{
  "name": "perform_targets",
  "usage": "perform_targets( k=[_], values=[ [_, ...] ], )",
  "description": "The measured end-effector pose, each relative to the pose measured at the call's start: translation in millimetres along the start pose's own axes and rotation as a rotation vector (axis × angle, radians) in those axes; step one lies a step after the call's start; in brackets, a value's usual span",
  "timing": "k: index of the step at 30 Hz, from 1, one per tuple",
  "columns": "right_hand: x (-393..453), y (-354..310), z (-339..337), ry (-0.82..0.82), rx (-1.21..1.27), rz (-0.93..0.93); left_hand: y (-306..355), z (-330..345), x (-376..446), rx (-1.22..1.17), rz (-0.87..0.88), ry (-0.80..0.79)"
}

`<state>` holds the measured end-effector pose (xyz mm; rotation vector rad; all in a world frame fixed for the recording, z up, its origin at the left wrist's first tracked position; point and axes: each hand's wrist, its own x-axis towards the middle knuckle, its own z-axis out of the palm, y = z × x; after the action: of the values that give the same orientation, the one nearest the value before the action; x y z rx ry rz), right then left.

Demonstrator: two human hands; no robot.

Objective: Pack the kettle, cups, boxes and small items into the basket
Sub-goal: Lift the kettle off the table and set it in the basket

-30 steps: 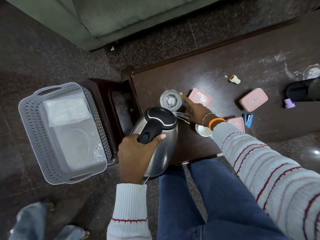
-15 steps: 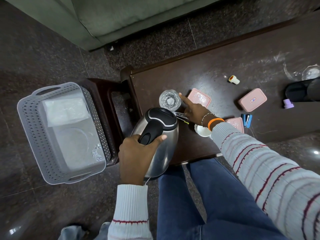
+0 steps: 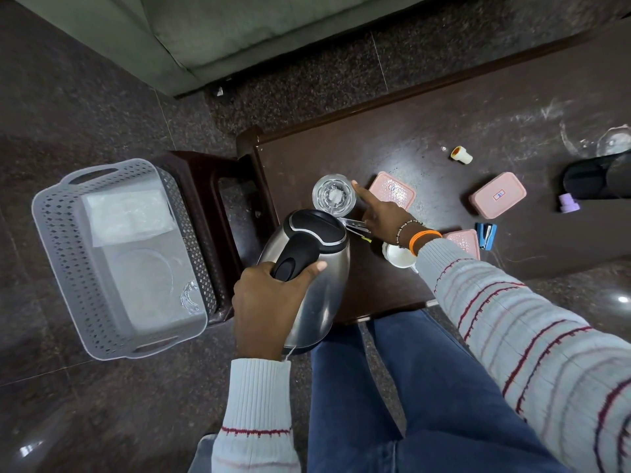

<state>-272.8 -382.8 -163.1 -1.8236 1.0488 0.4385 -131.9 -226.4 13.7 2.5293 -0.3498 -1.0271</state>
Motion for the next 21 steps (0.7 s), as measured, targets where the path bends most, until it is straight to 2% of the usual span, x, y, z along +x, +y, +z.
perform_targets(
  k=[21],
  values=[
    [1.3,2.4,4.3,-0.007,0.007,0.008,0.2,-0.6,-2.1,-0.025,-0.008,-0.028]
  ],
)
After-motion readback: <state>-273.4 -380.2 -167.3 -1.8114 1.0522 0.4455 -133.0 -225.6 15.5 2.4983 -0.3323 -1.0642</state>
